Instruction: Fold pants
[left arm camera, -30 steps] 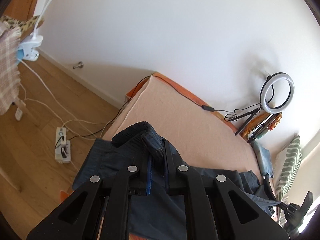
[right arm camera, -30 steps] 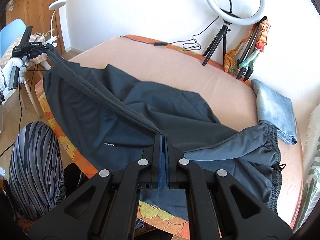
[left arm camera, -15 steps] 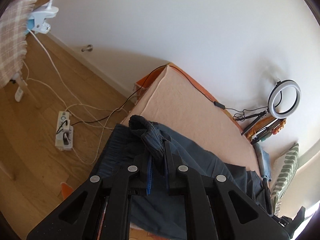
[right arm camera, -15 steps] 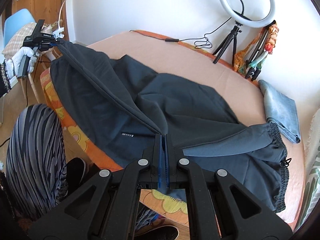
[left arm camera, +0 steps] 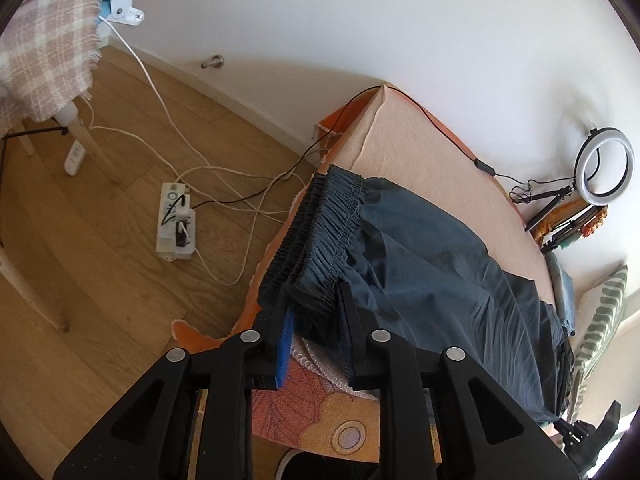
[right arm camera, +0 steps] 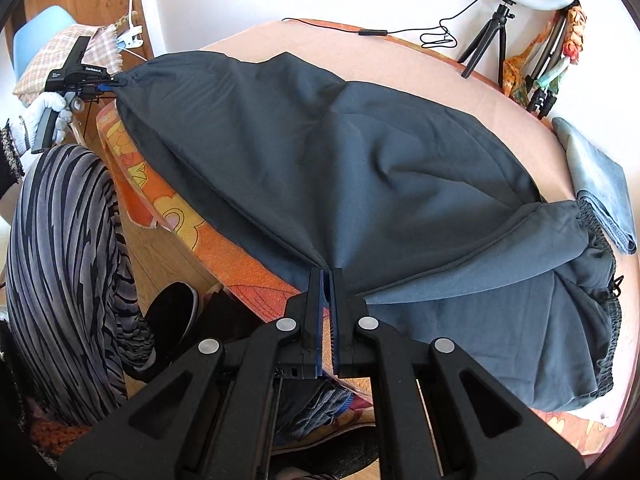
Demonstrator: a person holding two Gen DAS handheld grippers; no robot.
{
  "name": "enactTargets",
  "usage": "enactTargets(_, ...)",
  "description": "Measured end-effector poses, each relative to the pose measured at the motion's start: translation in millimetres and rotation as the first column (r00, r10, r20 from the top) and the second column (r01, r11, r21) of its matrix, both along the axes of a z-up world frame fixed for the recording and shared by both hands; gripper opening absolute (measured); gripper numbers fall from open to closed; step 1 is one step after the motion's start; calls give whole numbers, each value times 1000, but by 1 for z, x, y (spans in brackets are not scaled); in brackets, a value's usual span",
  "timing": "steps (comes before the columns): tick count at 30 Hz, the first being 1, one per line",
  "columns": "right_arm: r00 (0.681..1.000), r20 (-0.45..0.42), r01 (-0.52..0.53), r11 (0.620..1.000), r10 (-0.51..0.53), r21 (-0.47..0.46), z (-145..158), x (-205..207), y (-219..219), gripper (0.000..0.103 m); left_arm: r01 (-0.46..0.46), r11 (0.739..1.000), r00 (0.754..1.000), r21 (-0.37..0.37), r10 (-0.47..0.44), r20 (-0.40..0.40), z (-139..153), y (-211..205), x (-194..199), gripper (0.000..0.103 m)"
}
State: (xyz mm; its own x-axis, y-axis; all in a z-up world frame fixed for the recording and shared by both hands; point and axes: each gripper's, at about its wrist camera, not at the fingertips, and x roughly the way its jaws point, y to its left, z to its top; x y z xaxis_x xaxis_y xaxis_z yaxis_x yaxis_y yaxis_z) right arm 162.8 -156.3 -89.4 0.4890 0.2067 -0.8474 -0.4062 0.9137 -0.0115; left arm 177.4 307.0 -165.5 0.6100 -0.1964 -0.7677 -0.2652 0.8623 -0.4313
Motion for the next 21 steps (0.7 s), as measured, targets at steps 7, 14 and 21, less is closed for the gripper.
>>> enactTargets(7,994,5,107,981,-109,164,13,-4,-29,35,-42,995,999,89,39,31,31,-6,-15,27)
enactTargets(14,964,20,249,923,-266,295,26,-12,-76,54,141,986,978,91,-153,139,81,-81,-5,27)
enactTargets(21,913,36,373,869,-406,326,37,-23,-120,64,415,907,888,76,-422,183,117,-196,24,33)
